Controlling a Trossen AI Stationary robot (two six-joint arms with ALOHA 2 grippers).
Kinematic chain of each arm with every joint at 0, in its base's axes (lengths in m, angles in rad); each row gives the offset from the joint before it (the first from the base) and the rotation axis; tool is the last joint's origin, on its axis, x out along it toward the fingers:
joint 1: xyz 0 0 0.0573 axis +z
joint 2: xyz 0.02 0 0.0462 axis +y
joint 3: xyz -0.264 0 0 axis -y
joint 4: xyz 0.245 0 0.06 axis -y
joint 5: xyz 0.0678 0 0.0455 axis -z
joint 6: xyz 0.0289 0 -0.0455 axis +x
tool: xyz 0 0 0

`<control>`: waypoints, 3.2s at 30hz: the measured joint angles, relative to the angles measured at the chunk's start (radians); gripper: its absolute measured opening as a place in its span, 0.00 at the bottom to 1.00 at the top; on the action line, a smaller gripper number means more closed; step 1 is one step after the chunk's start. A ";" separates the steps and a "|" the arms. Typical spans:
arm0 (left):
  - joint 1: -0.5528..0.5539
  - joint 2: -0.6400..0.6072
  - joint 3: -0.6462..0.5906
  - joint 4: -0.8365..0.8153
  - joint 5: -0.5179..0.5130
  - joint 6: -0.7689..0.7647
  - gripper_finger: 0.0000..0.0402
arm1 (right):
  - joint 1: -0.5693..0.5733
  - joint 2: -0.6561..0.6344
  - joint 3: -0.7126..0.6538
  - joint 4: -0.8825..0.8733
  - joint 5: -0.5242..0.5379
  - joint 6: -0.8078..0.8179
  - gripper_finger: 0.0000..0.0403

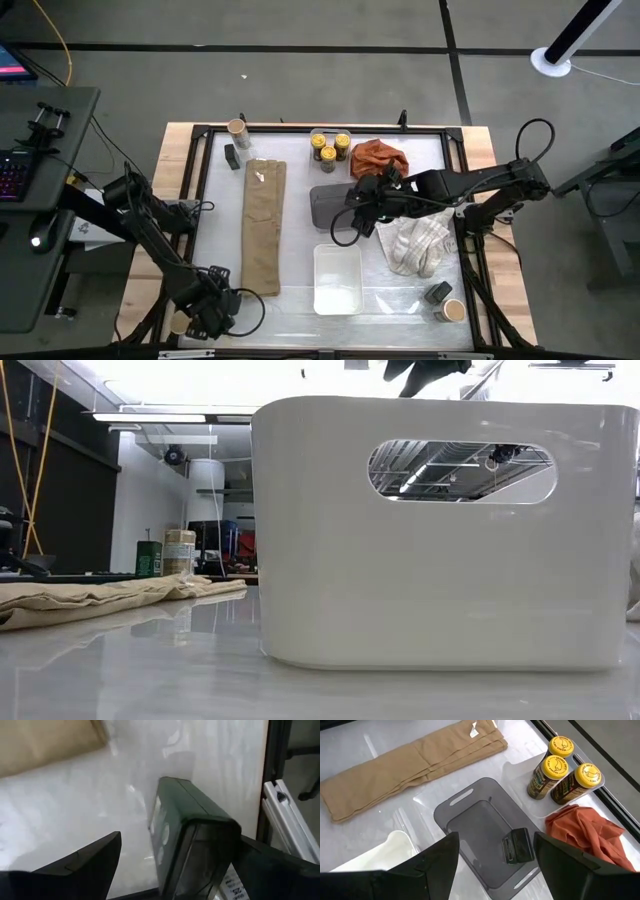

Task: Sort spices by type
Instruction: Put the bottom left black seasoning can into the black bin

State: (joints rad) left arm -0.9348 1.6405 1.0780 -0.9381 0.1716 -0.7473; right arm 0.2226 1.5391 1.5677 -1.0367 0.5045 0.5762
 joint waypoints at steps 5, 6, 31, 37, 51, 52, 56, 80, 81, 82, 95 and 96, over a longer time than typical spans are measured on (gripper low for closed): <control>0.000 0.000 -0.017 0.031 0.002 -0.001 0.74 | 0.000 0.000 0.000 -0.019 0.001 0.000 0.63; 0.000 0.000 -0.017 0.030 0.003 -0.001 0.69 | 0.000 0.000 0.000 -0.025 0.001 0.000 0.63; 0.869 -0.049 0.494 -0.023 -0.357 0.597 0.24 | -0.055 -0.062 -0.001 -0.290 0.135 0.182 0.63; 1.023 0.109 0.492 0.060 -0.219 0.957 0.24 | -0.166 -0.087 -0.001 -0.293 -0.047 0.209 0.63; 1.052 0.294 0.492 0.157 -0.289 1.542 0.24 | -0.358 -0.089 -0.001 -0.329 -0.150 0.186 0.63; 1.052 0.294 0.492 0.157 -0.282 1.571 0.24 | -0.365 -0.089 -0.001 -0.329 -0.156 0.178 0.63; 1.047 0.294 0.492 0.124 -0.246 1.718 0.29 | -0.383 -0.089 -0.001 -0.328 -0.169 0.134 0.63; 1.003 0.425 0.495 0.174 -0.414 2.227 0.32 | -0.407 -0.089 0.000 -0.285 -0.172 -0.013 0.63; 1.003 0.426 0.495 0.181 -0.420 2.234 0.32 | -0.407 -0.089 0.000 -0.285 -0.172 -0.013 0.63; 1.003 0.426 0.495 0.192 -0.422 2.241 0.32 | -0.407 -0.089 0.000 -0.285 -0.172 -0.012 0.63; 0.997 0.422 0.492 0.339 -0.480 2.140 0.32 | -0.407 -0.090 0.000 -0.282 -0.172 -0.028 0.63; 0.996 0.422 0.492 0.324 -0.480 2.153 0.32 | -0.407 -0.089 0.000 -0.282 -0.172 -0.027 0.63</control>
State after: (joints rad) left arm 0.0609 2.0621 1.5696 -0.6139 -0.3083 1.4058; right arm -0.1841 1.4496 1.5673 -1.3186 0.3328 0.5488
